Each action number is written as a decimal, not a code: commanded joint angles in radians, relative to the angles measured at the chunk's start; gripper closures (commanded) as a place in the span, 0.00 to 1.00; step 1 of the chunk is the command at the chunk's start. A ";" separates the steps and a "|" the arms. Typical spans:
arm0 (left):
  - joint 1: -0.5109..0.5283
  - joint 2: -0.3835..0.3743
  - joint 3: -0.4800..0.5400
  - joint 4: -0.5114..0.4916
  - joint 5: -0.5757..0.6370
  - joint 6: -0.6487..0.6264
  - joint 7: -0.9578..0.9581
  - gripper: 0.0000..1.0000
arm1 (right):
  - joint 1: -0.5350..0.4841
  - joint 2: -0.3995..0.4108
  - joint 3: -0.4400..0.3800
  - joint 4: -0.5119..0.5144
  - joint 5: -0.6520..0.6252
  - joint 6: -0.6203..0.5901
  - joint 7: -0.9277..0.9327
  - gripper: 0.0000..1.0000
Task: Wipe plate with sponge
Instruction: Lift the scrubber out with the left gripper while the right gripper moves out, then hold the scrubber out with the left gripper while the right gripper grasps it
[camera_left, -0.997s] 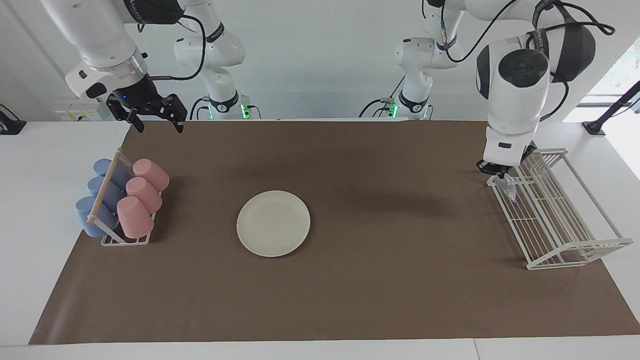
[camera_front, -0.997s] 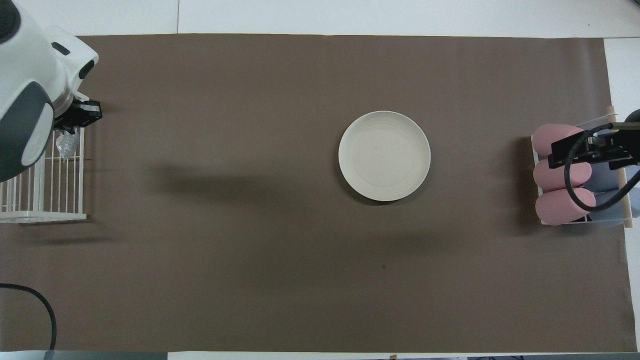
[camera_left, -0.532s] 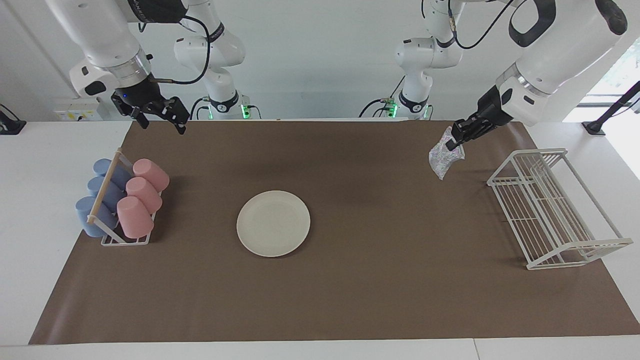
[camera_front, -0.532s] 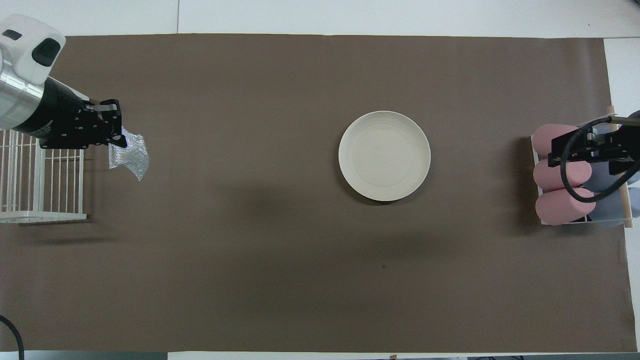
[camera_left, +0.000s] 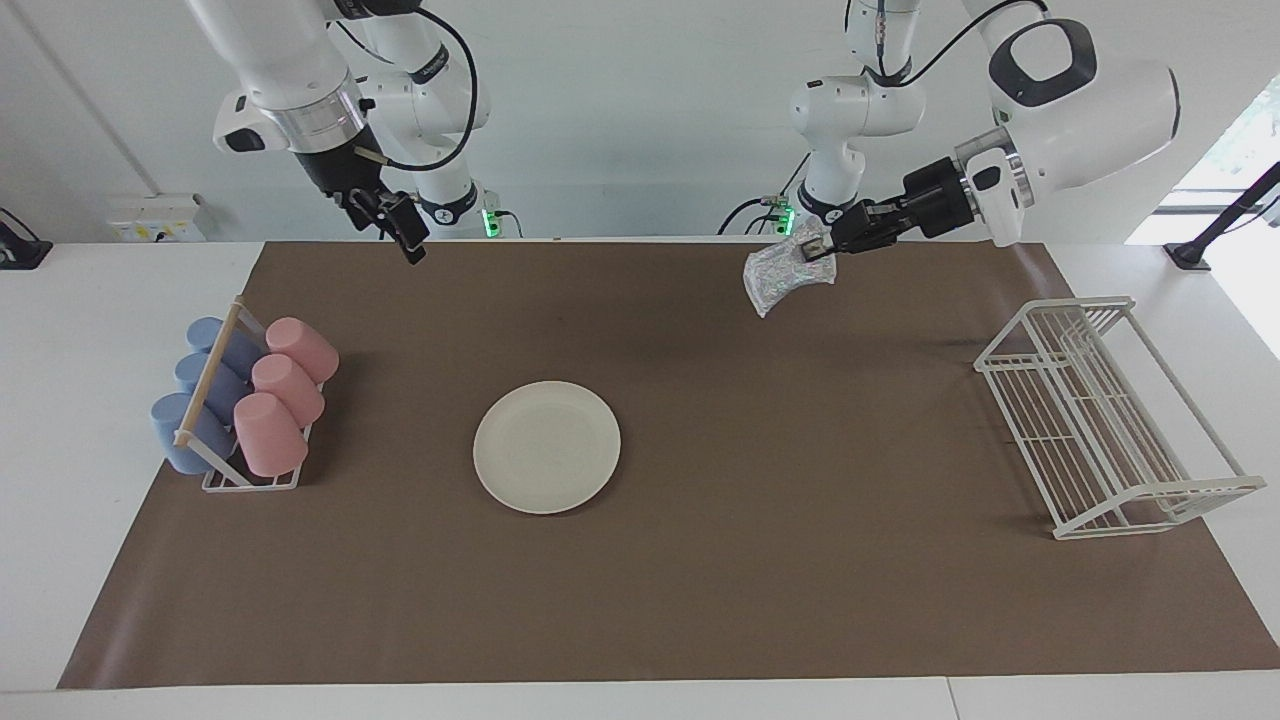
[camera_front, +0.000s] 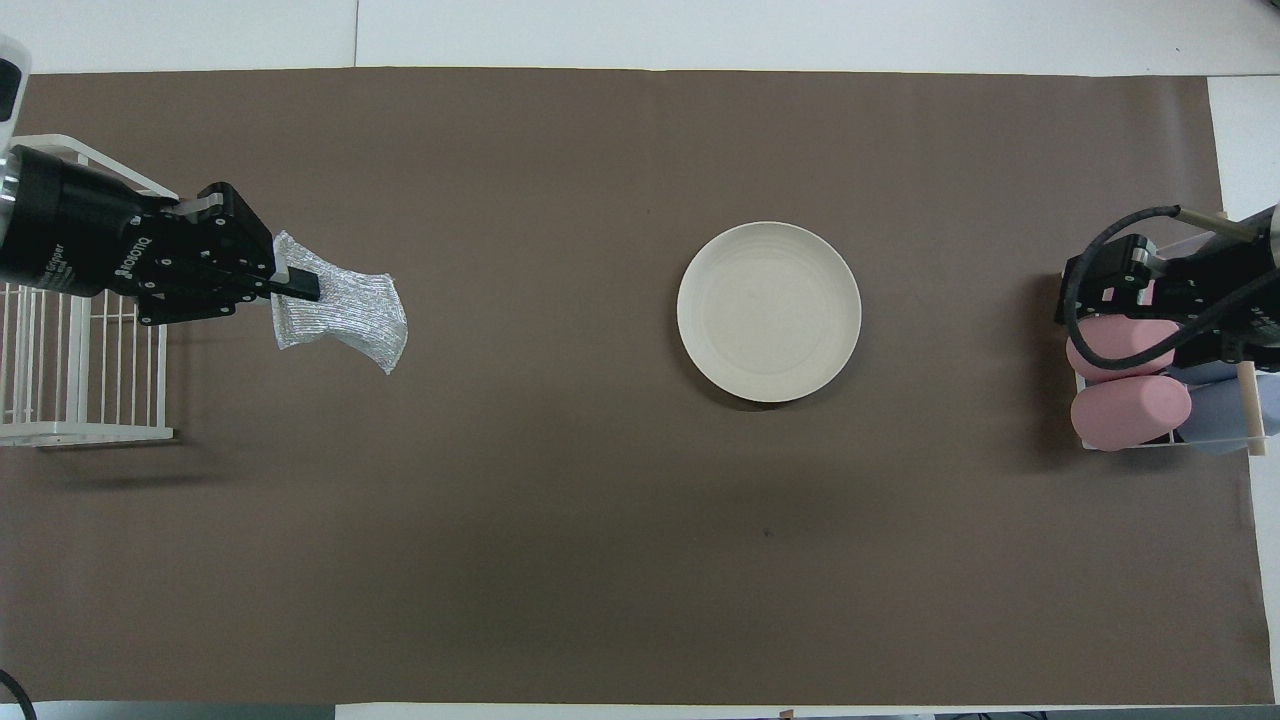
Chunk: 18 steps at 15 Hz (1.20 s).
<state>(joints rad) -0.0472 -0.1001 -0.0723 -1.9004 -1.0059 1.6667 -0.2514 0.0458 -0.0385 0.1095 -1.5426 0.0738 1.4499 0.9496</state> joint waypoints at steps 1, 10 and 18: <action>-0.020 -0.082 0.003 -0.184 -0.117 0.036 0.173 1.00 | -0.009 -0.020 0.050 0.001 0.032 -0.017 0.281 0.00; -0.169 -0.067 0.005 -0.335 -0.431 0.057 0.530 1.00 | 0.043 -0.063 0.142 -0.059 0.174 0.001 0.761 0.00; -0.258 -0.079 0.003 -0.379 -0.503 0.140 0.547 1.00 | 0.208 -0.095 0.145 -0.174 0.202 0.228 1.112 0.00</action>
<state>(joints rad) -0.2941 -0.1480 -0.0812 -2.2389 -1.4794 1.7810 0.2774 0.2024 -0.0955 0.2543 -1.6361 0.2570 1.5934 1.9661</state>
